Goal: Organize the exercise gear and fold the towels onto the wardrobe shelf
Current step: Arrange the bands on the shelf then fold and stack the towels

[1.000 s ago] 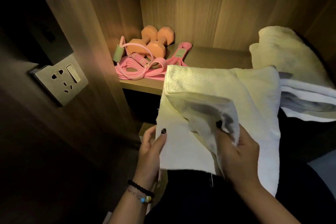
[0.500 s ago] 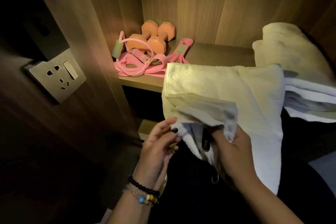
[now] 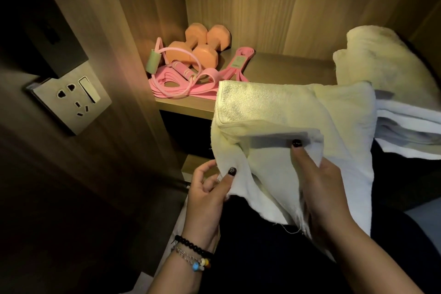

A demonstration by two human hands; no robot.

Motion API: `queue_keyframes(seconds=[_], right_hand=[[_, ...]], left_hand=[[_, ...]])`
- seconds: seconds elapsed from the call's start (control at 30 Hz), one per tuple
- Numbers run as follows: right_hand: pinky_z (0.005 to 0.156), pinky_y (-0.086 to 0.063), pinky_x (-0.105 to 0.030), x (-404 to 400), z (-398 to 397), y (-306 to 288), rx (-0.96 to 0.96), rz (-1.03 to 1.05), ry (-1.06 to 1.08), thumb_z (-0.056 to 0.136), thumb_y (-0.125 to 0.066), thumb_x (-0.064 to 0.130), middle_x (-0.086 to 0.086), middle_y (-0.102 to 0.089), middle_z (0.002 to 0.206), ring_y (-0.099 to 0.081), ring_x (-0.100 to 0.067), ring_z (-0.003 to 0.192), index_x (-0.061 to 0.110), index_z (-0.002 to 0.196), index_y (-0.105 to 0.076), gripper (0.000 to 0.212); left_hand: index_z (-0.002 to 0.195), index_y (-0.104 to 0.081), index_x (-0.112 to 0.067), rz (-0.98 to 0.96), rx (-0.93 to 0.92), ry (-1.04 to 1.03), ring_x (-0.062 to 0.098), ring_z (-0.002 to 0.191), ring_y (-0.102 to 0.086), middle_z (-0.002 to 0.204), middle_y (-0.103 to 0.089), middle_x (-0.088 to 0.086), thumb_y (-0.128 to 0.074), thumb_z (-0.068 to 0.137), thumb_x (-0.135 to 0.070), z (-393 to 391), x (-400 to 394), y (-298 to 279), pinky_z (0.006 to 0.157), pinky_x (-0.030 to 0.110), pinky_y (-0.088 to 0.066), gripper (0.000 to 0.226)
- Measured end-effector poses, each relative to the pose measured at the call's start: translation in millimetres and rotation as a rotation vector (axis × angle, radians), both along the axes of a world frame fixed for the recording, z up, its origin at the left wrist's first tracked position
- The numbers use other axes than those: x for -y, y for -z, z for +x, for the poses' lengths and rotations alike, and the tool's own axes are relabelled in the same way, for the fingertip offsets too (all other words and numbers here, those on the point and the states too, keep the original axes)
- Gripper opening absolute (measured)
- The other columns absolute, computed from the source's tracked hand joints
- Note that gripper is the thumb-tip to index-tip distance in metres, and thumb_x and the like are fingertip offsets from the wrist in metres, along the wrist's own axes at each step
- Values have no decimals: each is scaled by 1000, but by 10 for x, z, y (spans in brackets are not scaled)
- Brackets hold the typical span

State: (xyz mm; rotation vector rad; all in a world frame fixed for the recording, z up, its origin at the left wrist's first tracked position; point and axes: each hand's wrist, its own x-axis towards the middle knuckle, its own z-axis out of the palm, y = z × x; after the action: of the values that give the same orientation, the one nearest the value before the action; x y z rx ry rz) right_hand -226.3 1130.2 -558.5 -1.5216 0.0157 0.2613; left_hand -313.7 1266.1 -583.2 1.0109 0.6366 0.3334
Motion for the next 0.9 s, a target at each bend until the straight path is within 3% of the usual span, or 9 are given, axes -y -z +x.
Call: queue_keyframes(seconds=[0.1,0.2,0.33,0.4,0.47,0.53,0.67,0.77,0.9], right_hand=[[57,-38,-25,-40,-139,-38,323,-179,-49,88,-55,39,6,-54,60,-48,-4,55,18,67,-51,30],[69,-40,-3,-46,-203,-16,639,-357,-201,89,-52,31,23,-64,93,-57,12,84,38,93,-58,11],[83,-40,-8,-43,-224,-29,718,-603,-514,76,-55,61,28,-49,119,-48,9,107,42,130,-41,59],[74,-39,-7,-46,-201,-44,713,-614,-484,76,-59,52,26,-54,106,-51,8,94,42,118,-51,44],[57,-34,-9,-70,-152,-63,622,-490,-348,82,-60,25,12,-60,74,-51,4,67,31,81,-57,7],[49,-30,-18,-82,-55,-80,493,-406,-168,85,-59,9,-8,-56,65,-41,-2,51,9,67,-49,20],[57,-32,-31,-54,170,-221,427,-346,-14,86,-61,12,-26,-51,64,-41,-11,57,-7,66,-44,32],[59,-31,-32,-4,311,-386,510,-353,26,87,-60,12,-16,-45,56,-39,-11,56,-3,64,-41,33],[55,-25,-33,88,433,-753,713,-425,145,85,-57,6,-11,-41,53,-34,-12,57,-1,61,-38,32]], left_hand=[[113,-63,-7,-132,109,58,19,90,-67,105,-70,11,-61,76,-21,3,-1,-5,76,32,-56,39],[116,-63,-4,-174,164,120,21,98,-66,107,-70,12,-58,76,-8,-16,2,-2,89,39,-50,40],[119,-63,-5,-217,203,159,24,104,-67,114,-69,16,-52,74,7,-62,-18,13,91,38,-53,47],[115,-64,-6,-219,180,111,24,98,-68,112,-69,15,-52,77,6,-48,-26,11,88,36,-54,42],[112,-63,-9,-176,103,36,18,89,-66,103,-68,11,-54,83,6,8,-23,17,83,35,-55,33],[112,-57,-12,-125,-11,-40,14,85,-67,102,-67,8,-63,86,-2,91,-24,38,77,33,-57,29],[118,-59,-6,-160,-144,14,18,87,-71,106,-72,10,-70,85,-11,234,32,53,67,29,-58,36],[111,-64,-2,-233,-85,-10,26,96,-70,107,-72,15,-58,88,6,284,119,2,84,41,-57,25],[114,-62,-4,-197,59,-9,31,102,-68,110,-70,17,-54,88,8,214,234,-205,84,46,-56,29]])
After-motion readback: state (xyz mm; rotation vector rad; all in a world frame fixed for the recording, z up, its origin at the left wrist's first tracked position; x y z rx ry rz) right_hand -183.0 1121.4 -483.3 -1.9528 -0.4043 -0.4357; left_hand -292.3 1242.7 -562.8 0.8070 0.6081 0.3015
